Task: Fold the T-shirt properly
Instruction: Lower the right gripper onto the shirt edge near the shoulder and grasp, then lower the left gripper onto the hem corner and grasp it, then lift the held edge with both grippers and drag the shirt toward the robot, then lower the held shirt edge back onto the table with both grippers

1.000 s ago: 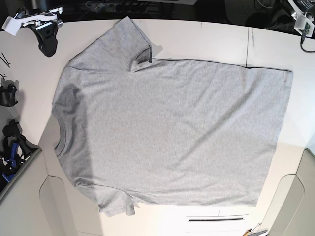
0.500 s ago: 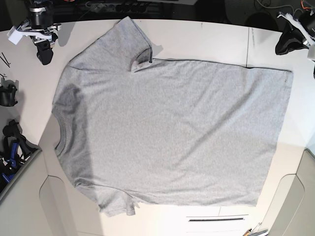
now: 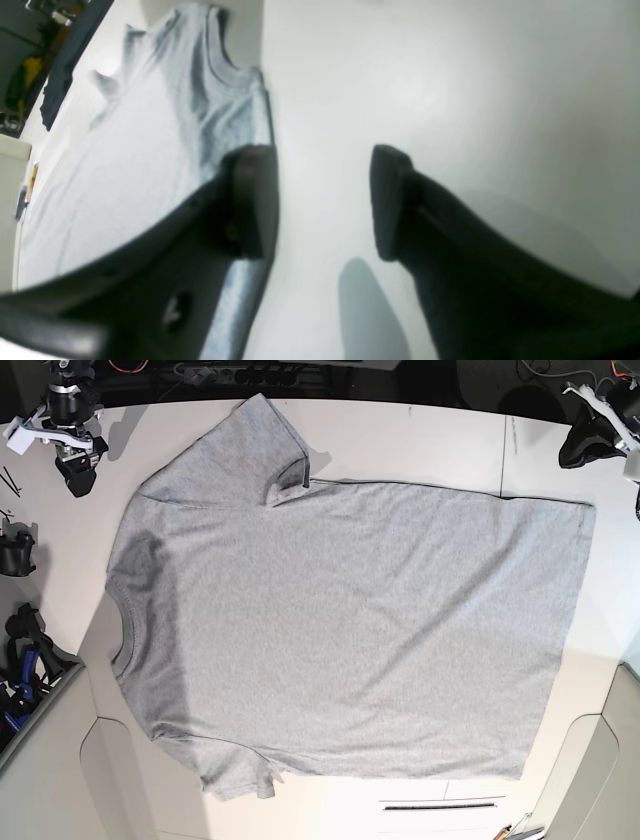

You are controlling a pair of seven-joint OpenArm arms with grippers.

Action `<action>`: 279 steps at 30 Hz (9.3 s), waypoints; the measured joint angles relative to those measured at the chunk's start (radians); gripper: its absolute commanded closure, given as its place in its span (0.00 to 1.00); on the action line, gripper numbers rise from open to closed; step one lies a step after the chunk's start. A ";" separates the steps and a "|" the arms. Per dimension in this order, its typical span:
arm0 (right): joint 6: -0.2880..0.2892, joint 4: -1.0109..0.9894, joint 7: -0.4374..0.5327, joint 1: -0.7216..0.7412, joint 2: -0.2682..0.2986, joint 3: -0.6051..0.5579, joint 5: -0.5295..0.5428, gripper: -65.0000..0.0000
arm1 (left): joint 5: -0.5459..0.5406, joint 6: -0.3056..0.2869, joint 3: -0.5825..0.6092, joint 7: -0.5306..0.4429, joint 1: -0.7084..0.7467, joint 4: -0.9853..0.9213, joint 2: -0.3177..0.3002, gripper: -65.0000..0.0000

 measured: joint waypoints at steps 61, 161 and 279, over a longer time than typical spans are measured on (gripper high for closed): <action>0.048 -0.158 -0.112 0.135 -0.022 -0.235 -0.157 1.00 | -0.096 0.130 -0.204 0.194 -0.306 -0.112 0.000 0.73; 0.044 -0.126 -0.153 0.132 -0.047 -0.235 -0.158 1.00 | -0.471 0.016 0.053 0.587 -0.640 -0.714 -0.072 1.00; -0.002 0.173 -0.212 0.161 0.034 -0.314 -0.494 0.57 | -0.351 0.000 -0.063 0.462 -0.584 -0.563 -0.090 0.56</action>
